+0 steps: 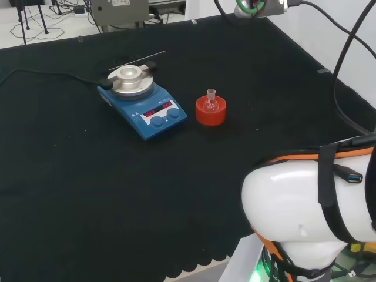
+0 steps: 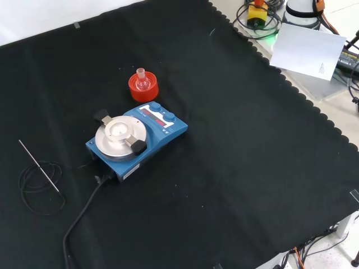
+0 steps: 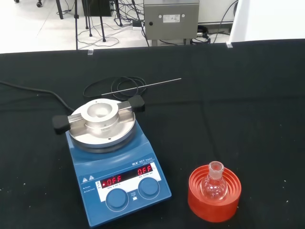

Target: Pick up the round-bottom flask.

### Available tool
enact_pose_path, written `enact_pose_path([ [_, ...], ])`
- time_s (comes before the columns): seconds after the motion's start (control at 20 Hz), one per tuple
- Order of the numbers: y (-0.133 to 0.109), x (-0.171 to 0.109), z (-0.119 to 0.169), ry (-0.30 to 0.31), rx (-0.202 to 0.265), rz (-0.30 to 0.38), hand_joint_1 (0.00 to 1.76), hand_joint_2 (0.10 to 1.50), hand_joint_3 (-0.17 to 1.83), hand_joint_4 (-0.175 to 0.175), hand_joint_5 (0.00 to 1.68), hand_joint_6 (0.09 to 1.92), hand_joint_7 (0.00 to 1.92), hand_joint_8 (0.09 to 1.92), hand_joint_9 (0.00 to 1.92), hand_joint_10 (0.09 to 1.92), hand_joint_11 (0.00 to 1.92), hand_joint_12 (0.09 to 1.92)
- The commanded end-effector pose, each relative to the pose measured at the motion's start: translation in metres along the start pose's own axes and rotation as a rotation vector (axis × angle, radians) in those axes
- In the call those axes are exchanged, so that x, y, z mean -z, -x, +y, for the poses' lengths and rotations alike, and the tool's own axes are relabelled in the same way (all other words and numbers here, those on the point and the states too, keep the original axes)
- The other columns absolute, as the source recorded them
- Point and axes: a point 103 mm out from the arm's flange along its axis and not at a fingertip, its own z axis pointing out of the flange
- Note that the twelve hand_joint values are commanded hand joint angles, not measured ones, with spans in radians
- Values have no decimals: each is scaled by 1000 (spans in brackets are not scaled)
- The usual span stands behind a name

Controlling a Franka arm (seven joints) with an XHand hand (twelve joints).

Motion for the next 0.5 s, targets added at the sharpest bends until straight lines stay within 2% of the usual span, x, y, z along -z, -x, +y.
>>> enact_pose_path([
  [0.05,0,0,0,9,1,-12,153,1141,481,-32,217,366,51,503,141,636,0,1011],
  [0.1,0,0,0,6,1,-13,74,1220,404,-26,210,267,36,476,109,628,0,964],
  [0.2,3,4,2,1,-1,-4,15,1288,331,-22,211,176,27,451,85,621,0,927],
  [0.3,8,4,4,0,-6,1,2,1304,310,-21,213,152,26,445,79,620,0,919],
  [0.5,2,0,3,-5,-3,-9,0,1310,301,-21,217,143,27,443,78,619,0,918],
])
